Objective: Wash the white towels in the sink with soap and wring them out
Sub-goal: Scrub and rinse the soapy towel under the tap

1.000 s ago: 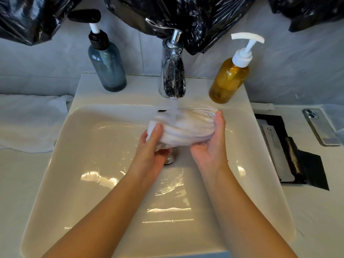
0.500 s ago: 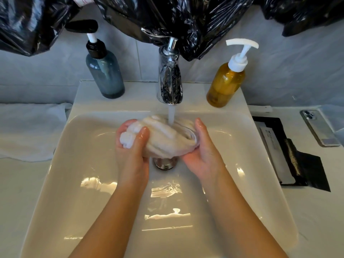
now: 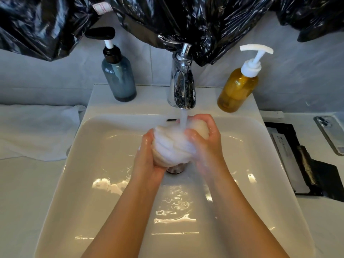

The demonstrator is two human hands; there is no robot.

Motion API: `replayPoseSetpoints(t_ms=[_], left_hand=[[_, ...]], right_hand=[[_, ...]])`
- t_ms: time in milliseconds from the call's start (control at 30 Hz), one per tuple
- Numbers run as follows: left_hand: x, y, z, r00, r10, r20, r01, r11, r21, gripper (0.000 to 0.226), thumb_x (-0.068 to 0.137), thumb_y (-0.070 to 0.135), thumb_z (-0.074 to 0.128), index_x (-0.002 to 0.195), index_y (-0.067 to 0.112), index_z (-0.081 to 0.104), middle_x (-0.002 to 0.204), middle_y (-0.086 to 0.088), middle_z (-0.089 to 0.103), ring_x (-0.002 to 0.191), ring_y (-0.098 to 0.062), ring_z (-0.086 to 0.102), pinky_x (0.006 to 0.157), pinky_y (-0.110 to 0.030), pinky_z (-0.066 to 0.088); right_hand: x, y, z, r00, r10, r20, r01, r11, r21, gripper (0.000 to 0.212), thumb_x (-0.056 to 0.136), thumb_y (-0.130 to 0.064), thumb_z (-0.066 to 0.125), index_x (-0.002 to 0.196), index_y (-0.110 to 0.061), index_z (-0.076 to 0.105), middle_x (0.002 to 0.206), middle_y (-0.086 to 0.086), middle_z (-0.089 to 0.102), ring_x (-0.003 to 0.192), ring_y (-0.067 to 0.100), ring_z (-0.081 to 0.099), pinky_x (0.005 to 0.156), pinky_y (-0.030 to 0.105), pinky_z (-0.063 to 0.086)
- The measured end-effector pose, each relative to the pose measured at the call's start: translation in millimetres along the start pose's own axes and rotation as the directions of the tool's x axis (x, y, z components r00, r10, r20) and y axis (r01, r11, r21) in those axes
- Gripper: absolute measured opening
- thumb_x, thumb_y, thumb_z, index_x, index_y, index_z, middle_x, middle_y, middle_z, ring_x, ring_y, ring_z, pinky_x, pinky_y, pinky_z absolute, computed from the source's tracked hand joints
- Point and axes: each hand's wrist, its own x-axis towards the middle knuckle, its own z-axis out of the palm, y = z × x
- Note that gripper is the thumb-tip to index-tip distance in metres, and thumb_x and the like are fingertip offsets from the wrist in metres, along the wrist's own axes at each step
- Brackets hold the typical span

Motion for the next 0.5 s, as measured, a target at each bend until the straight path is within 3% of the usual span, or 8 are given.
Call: replayPoseSetpoints(t_ms=[133, 200, 267, 333, 367, 433, 500], left_hand=[[8.6, -4.3, 3.2, 0.999, -0.028, -0.042, 0.031, 0.998, 0.061, 0.054, 0.085, 0.04, 0.054, 0.119, -0.001, 0.063, 0.097, -0.027, 0.062, 0.08, -0.038, 0.064, 0.064, -0.038, 0.049], [10.5, -8.0, 0.0, 0.998, 0.001, -0.062, 0.004, 0.998, 0.067, 0.068, 0.079, 0.04, 0.061, 0.122, -0.012, 0.056, 0.102, -0.035, 0.06, 0.088, -0.047, 0.064, 0.067, -0.041, 0.052], [10.5, -14.1, -4.1, 0.985, 0.117, -0.128, -0.109, 0.992, 0.064, 0.052, 0.081, 0.036, 0.066, 0.11, -0.007, 0.063, 0.103, -0.031, 0.064, 0.092, -0.043, 0.066, 0.071, -0.042, 0.052], [6.9, -15.2, -2.2, 0.932, 0.293, -0.214, -0.282, 0.956, 0.079, 0.018, 0.086, 0.028, 0.068, 0.091, 0.012, 0.065, 0.089, -0.009, 0.068, 0.087, -0.026, 0.066, 0.072, -0.034, 0.052], [0.8, -11.8, 2.3, 0.879, 0.414, -0.236, -0.39, 0.909, 0.145, 0.015, 0.083, 0.027, 0.07, 0.09, 0.017, 0.063, 0.085, -0.002, 0.067, 0.084, -0.018, 0.065, 0.071, -0.03, 0.051], [-13.8, -5.1, 9.2, 0.751, 0.651, -0.11, -0.592, 0.738, 0.323, 0.024, 0.073, 0.028, 0.072, 0.092, 0.02, 0.06, 0.083, 0.005, 0.064, 0.077, -0.005, 0.062, 0.07, -0.02, 0.05], [-25.0, -2.0, 12.0, 0.671, 0.739, 0.069, -0.682, 0.577, 0.449, 0.026, 0.072, 0.023, 0.071, 0.095, 0.02, 0.06, 0.084, 0.01, 0.064, 0.076, 0.001, 0.061, 0.071, -0.015, 0.048]], right_hand=[[-1.2, 3.6, -7.9, 0.977, -0.063, 0.205, 0.066, 0.998, -0.006, 0.028, 0.062, -0.02, 0.077, 0.082, -0.035, 0.066, 0.091, 0.003, 0.072, 0.083, 0.021, 0.066, 0.072, 0.035, 0.054], [-2.8, 2.1, -6.5, 0.985, -0.019, 0.172, 0.022, 1.0, -0.019, 0.027, 0.062, -0.02, 0.076, 0.084, -0.033, 0.066, 0.097, 0.012, 0.071, 0.087, 0.024, 0.067, 0.075, 0.038, 0.055], [-5.5, 1.2, -3.9, 0.998, 0.061, 0.025, -0.062, 0.998, 0.028, 0.026, 0.066, -0.015, 0.074, 0.087, -0.03, 0.067, 0.1, 0.015, 0.071, 0.088, 0.023, 0.067, 0.077, 0.037, 0.054], [-6.6, 3.4, -3.3, 0.973, 0.199, -0.118, -0.179, 0.97, 0.165, 0.028, 0.075, -0.016, 0.075, 0.099, -0.029, 0.069, 0.103, 0.01, 0.072, 0.09, 0.022, 0.068, 0.08, 0.037, 0.054], [-7.8, 4.1, -4.5, 0.946, 0.29, -0.147, -0.248, 0.936, 0.251, 0.031, 0.081, -0.021, 0.075, 0.111, -0.027, 0.068, 0.108, 0.01, 0.072, 0.093, 0.023, 0.068, 0.082, 0.039, 0.054], [-9.0, 2.4, -8.0, 0.871, 0.482, -0.093, -0.418, 0.827, 0.377, 0.042, 0.089, -0.036, 0.068, 0.126, -0.017, 0.064, 0.116, 0.013, 0.072, 0.1, 0.026, 0.07, 0.086, 0.041, 0.055], [-9.7, -3.0, -11.0, 0.801, 0.599, 0.006, -0.535, 0.711, 0.456, 0.049, 0.091, -0.048, 0.062, 0.119, -0.009, 0.068, 0.114, 0.015, 0.073, 0.104, 0.028, 0.071, 0.094, 0.044, 0.054]])
